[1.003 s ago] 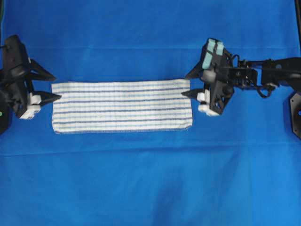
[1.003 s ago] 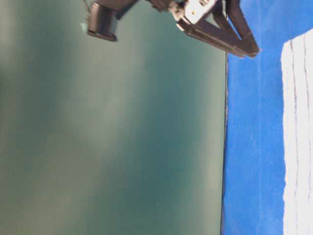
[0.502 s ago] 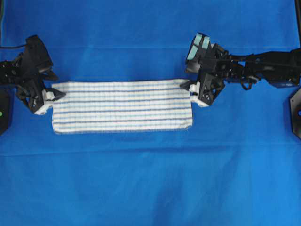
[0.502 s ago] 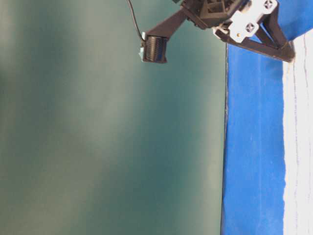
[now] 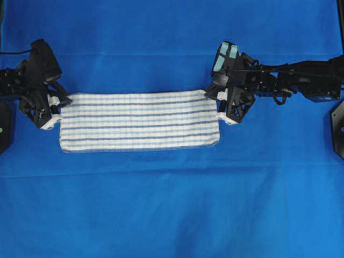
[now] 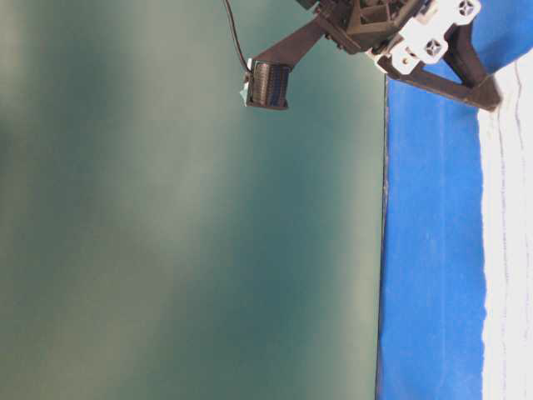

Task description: Fold the blue towel.

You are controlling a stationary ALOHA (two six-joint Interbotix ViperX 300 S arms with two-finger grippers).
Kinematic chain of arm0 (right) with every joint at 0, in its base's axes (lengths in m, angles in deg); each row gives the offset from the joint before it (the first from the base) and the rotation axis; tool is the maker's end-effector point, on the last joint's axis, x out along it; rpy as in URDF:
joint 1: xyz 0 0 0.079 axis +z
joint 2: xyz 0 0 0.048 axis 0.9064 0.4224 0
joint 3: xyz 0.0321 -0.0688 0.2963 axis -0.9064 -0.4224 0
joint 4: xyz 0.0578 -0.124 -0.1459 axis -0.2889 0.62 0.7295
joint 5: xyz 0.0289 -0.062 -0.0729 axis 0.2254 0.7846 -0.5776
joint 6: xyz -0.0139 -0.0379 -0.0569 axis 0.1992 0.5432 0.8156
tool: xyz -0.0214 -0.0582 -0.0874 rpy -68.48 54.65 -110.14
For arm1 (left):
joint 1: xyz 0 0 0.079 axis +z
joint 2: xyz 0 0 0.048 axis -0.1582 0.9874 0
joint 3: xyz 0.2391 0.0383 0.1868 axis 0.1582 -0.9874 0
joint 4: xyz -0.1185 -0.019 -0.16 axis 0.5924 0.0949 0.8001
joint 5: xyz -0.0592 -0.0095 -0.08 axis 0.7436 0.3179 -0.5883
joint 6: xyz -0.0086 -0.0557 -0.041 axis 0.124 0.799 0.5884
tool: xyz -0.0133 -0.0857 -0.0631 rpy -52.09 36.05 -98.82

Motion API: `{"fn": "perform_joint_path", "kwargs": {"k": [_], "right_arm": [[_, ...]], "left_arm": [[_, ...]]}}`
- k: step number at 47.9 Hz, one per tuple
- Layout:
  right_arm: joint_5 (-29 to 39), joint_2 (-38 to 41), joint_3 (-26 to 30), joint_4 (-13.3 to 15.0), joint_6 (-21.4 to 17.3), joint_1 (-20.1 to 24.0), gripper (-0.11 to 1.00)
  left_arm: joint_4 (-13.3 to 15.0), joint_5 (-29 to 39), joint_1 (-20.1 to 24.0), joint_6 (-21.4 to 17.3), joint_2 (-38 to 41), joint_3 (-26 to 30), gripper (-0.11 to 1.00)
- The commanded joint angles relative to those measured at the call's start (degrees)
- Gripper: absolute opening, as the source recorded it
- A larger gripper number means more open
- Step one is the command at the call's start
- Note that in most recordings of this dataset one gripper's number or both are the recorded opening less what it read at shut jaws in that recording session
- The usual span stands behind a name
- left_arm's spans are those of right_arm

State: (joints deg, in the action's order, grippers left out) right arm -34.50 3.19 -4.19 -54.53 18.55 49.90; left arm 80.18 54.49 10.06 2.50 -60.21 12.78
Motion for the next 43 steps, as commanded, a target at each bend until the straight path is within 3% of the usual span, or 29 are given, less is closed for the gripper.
{"fn": "perform_joint_path", "kwargs": {"k": [1, 4, 15, 22, 43], "right_arm": [[-0.09, -0.26, 0.44, 0.44, 0.09, -0.26, 0.04], [-0.09, -0.35, 0.44, 0.44, 0.18, -0.26, 0.04], [0.09, -0.53, 0.70, 0.35, -0.18, -0.26, 0.04], [1.32, -2.99, 0.79, 0.44, -0.53, -0.26, 0.04], [9.93, -20.13, 0.79, 0.44, -0.26, 0.09, 0.04]], "left_arm": [[-0.09, 0.00, 0.18, 0.09, -0.09, 0.88, 0.09], [-0.09, 0.00, 0.18, 0.09, -0.09, 0.88, 0.02], [-0.09, 0.62, 0.18, 0.00, -0.62, 1.14, 0.02], [-0.09, 5.19, 0.18, 0.09, -3.08, 2.81, 0.02], [-0.09, 17.49, -2.64, 0.62, -21.01, 7.29, 0.02]]}}
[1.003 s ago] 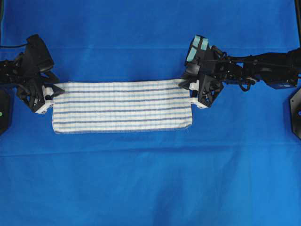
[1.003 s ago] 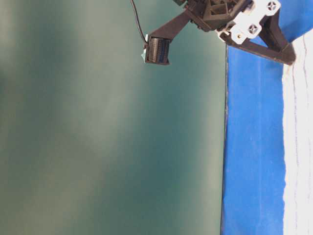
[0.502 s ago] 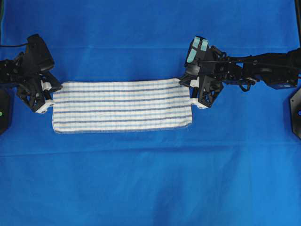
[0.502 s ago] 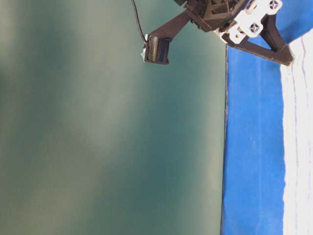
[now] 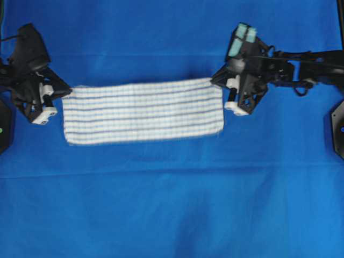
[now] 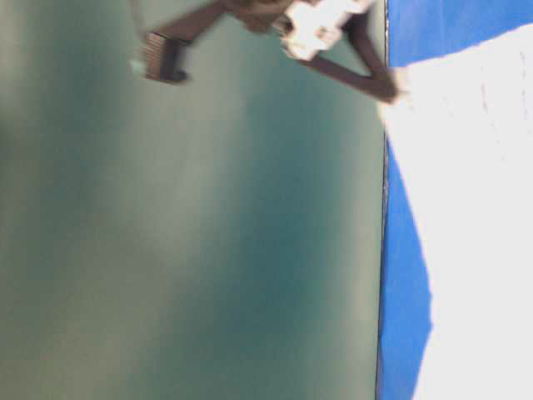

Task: Fold the blue towel.
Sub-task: 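Lift the folded strip and rotate it vertical, left gripper swinging down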

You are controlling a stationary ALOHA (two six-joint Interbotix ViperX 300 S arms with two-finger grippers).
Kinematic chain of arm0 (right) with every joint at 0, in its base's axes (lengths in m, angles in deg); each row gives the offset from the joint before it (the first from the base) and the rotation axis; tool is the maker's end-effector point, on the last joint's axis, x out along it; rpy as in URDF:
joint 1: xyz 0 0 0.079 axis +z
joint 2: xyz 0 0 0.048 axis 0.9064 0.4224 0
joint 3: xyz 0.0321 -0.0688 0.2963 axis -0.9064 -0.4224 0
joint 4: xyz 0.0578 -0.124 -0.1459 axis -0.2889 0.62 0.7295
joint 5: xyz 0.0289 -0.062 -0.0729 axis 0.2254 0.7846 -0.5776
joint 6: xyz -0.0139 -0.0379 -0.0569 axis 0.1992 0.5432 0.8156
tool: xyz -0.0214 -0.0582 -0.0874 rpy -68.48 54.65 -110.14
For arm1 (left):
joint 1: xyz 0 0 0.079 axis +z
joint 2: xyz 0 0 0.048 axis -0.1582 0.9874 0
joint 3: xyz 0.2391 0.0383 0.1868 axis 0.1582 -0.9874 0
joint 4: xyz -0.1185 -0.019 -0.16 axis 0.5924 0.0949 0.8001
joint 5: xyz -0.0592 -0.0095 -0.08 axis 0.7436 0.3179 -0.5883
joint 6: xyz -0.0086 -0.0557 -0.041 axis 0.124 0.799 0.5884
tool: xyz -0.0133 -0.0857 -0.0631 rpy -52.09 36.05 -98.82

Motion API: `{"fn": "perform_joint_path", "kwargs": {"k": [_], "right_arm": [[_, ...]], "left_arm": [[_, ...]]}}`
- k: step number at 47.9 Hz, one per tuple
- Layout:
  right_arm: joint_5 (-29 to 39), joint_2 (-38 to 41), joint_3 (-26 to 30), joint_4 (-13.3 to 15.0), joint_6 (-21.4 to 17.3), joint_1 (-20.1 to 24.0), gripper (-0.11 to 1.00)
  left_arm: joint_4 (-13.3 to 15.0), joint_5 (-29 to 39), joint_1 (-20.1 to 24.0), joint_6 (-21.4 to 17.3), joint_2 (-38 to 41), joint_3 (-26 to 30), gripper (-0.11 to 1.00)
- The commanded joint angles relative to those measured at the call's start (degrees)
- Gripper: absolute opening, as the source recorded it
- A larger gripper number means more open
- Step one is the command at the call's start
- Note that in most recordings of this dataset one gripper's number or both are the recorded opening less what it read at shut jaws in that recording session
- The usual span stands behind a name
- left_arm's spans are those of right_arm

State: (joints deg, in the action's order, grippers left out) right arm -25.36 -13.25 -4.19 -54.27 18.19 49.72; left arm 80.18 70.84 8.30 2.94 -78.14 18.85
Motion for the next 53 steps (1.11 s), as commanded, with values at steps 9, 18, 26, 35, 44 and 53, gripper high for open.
{"fn": "perform_joint_path", "kwargs": {"k": [9, 18, 26, 35, 44, 53], "right_arm": [[1.49, -8.26, 0.53, 0.18, 0.09, 1.67, 0.04], [1.23, -7.73, 1.05, 0.18, 0.00, 1.93, 0.04], [0.26, -6.50, 2.90, 0.70, 0.44, 1.49, 0.04], [0.79, -3.34, 6.24, 2.81, 0.70, -1.76, 0.04], [2.11, 0.18, 10.55, 5.71, 0.88, -5.45, 0.04], [2.64, 3.16, 14.41, 8.88, 0.97, -8.61, 0.04]], "left_arm": [[0.00, 2.11, -4.04, 0.70, -10.37, 0.70, 0.02], [0.00, 1.93, -5.71, 2.37, -12.04, 0.70, 0.02], [0.00, -1.67, -8.79, 3.52, -10.90, 1.32, 0.02], [0.00, -10.72, -14.85, 3.69, -4.22, 3.34, 0.02], [0.00, -12.74, -17.75, 3.69, 5.10, 8.44, 0.02], [0.00, -16.17, -21.18, 3.34, 14.41, 14.68, 0.02]]}}
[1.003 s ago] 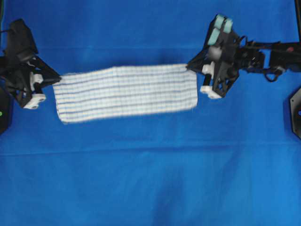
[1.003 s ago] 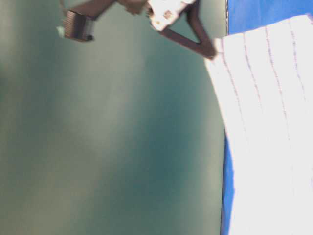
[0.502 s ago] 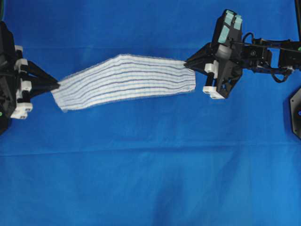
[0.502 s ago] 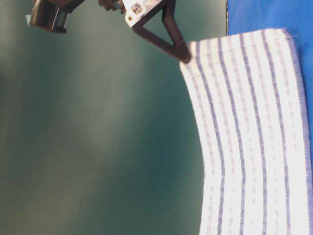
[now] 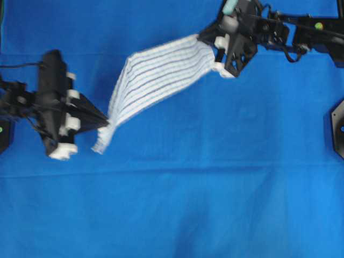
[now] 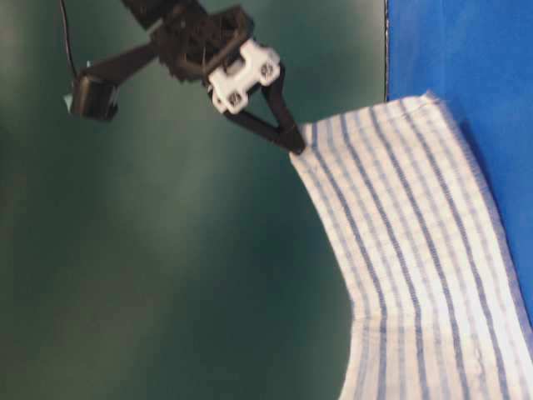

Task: Fold the blue towel.
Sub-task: 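Lift the folded strip and rotate it vertical, left gripper swinging down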

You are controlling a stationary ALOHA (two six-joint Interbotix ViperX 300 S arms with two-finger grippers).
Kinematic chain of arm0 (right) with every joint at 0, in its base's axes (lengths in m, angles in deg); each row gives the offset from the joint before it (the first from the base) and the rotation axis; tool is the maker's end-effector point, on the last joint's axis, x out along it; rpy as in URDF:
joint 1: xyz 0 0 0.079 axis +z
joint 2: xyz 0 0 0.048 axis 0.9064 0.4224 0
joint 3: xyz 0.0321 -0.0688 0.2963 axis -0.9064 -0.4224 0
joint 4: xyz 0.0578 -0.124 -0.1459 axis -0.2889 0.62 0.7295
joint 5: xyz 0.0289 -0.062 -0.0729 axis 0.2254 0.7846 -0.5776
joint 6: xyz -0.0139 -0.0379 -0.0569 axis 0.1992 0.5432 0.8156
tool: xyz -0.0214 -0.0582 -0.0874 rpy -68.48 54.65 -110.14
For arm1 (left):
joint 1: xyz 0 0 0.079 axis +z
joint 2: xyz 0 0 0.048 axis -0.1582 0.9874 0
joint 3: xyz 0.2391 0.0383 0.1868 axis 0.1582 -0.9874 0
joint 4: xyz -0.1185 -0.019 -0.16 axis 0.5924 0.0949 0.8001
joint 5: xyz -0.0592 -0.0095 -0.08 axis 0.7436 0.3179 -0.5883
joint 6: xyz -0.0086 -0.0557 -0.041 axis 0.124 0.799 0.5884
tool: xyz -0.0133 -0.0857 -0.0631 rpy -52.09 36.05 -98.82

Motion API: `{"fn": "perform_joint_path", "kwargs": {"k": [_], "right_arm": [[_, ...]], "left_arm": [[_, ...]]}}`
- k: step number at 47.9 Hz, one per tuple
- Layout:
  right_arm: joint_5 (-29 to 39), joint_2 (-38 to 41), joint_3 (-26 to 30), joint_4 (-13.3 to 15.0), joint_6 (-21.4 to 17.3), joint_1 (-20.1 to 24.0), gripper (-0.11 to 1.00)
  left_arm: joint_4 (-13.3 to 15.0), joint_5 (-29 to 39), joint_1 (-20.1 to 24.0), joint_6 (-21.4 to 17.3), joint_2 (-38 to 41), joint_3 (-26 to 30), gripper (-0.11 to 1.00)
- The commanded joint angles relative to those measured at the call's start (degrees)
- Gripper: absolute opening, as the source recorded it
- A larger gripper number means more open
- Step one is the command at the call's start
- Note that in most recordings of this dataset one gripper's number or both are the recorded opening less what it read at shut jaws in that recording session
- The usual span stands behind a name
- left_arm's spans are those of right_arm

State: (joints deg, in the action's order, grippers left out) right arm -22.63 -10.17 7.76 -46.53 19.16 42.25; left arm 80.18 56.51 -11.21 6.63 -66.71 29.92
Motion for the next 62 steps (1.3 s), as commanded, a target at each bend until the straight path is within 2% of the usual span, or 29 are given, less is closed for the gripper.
{"fn": "perform_joint_path", "kwargs": {"k": [1, 14, 22, 35, 46, 62], "right_arm": [[-0.09, 0.26, 2.81, 1.41, 0.00, -1.49, 0.04], [-0.35, 3.08, 7.29, 4.13, 0.09, -4.75, 0.04], [-0.44, 4.66, 9.58, 5.54, 0.09, -5.45, 0.04], [-0.53, 5.54, 10.99, 5.71, 0.09, -5.62, 0.04], [0.18, 3.16, 7.65, 5.71, 0.00, -6.68, 0.04], [0.53, -3.08, -0.09, 5.71, -0.18, -8.09, 0.04]], "left_arm": [[0.00, -2.11, -2.02, -0.44, 3.87, 4.39, 0.02], [-0.09, -3.60, -4.92, -0.97, 12.66, 13.54, 0.02], [-0.09, -3.69, -5.80, -3.52, 17.14, 19.16, 0.02], [-0.09, -3.69, -5.80, -5.63, 21.88, 24.96, 0.02], [-0.09, -5.98, -5.80, -6.06, 27.07, 30.06, 0.02], [-0.09, -8.44, -5.80, -8.70, 38.32, 42.45, 0.02]]}}
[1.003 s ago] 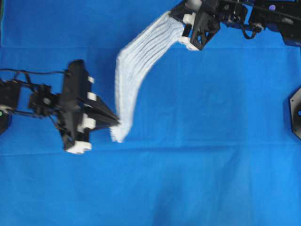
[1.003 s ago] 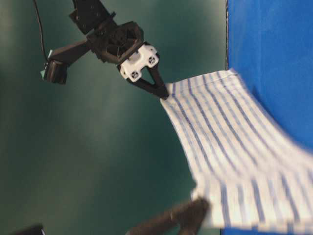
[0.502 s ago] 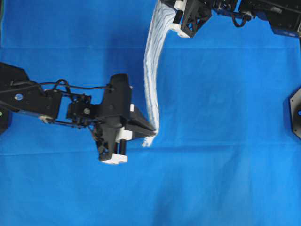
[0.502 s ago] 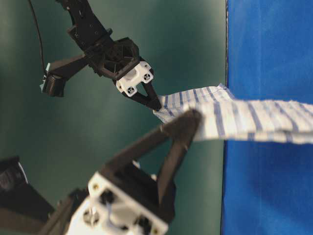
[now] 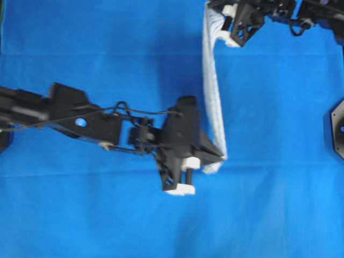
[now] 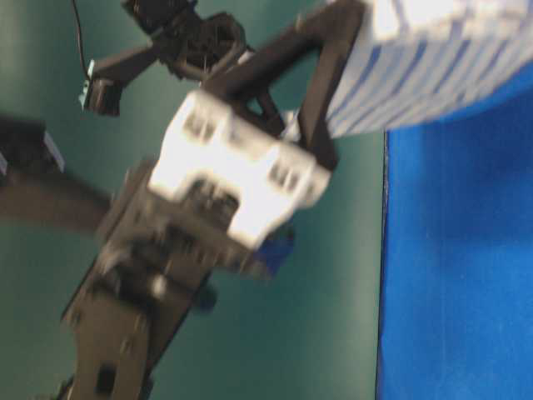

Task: Fold the blue towel.
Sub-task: 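Lift the folded strip and rotate it vertical, left gripper swinging down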

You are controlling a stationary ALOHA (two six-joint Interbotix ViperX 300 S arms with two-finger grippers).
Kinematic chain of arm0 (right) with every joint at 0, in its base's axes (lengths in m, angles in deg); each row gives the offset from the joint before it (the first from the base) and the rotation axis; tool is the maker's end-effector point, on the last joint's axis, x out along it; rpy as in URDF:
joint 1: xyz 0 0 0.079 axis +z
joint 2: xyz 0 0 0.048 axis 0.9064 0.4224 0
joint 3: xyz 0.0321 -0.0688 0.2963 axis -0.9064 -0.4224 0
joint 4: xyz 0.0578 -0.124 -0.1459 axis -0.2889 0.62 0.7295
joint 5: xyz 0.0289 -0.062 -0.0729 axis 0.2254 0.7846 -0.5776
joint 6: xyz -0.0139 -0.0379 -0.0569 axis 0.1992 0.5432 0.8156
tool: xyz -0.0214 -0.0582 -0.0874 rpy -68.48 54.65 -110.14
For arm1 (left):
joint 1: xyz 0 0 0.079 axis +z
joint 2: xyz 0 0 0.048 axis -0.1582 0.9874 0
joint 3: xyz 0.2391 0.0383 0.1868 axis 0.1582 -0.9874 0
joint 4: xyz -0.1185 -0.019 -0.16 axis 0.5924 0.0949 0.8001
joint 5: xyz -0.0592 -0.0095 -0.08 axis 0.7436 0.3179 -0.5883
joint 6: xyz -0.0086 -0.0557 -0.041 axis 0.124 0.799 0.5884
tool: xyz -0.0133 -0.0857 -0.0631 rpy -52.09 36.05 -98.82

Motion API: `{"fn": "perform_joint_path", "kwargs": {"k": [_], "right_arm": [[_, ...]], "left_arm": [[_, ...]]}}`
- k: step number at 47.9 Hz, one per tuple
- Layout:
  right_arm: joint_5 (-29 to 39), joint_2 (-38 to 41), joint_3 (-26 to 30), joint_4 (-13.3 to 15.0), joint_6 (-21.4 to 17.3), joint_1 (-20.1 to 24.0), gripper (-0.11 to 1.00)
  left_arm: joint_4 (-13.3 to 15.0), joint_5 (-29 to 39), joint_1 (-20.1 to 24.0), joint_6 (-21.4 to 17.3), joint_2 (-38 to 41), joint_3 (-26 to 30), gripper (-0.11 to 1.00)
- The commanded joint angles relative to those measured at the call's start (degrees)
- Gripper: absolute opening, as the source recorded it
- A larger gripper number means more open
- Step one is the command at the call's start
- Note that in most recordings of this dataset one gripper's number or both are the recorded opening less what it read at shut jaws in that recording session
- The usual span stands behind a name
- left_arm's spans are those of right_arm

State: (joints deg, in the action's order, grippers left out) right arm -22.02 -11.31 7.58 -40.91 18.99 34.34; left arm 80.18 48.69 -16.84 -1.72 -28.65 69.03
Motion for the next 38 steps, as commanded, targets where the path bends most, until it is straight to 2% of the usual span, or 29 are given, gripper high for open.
{"fn": "perform_joint_path", "kwargs": {"k": [1, 6, 11, 30, 38], "right_arm": [[0.00, -1.93, 0.00, 0.09, 0.00, -0.18, 0.04], [0.18, -1.58, 0.18, 0.09, 0.00, -0.18, 0.04], [-0.26, 0.18, 0.97, 0.00, -0.09, -0.09, 0.04], [-1.67, 11.95, 10.20, -0.09, -0.09, 2.55, 0.04], [-1.85, 14.15, 12.74, -0.09, 0.00, 3.08, 0.04]], "left_arm": [[-0.09, -0.62, -0.26, -0.44, 0.70, 3.78, 0.02], [-0.09, -1.05, -0.18, -0.44, 1.93, 4.66, 0.02], [-0.09, -1.14, -0.18, -0.35, 1.49, 3.16, 0.02], [0.18, -3.60, -1.41, 3.96, -5.19, -12.13, 0.02], [0.18, -3.60, -2.20, 5.36, -6.50, -15.21, 0.02]]}}
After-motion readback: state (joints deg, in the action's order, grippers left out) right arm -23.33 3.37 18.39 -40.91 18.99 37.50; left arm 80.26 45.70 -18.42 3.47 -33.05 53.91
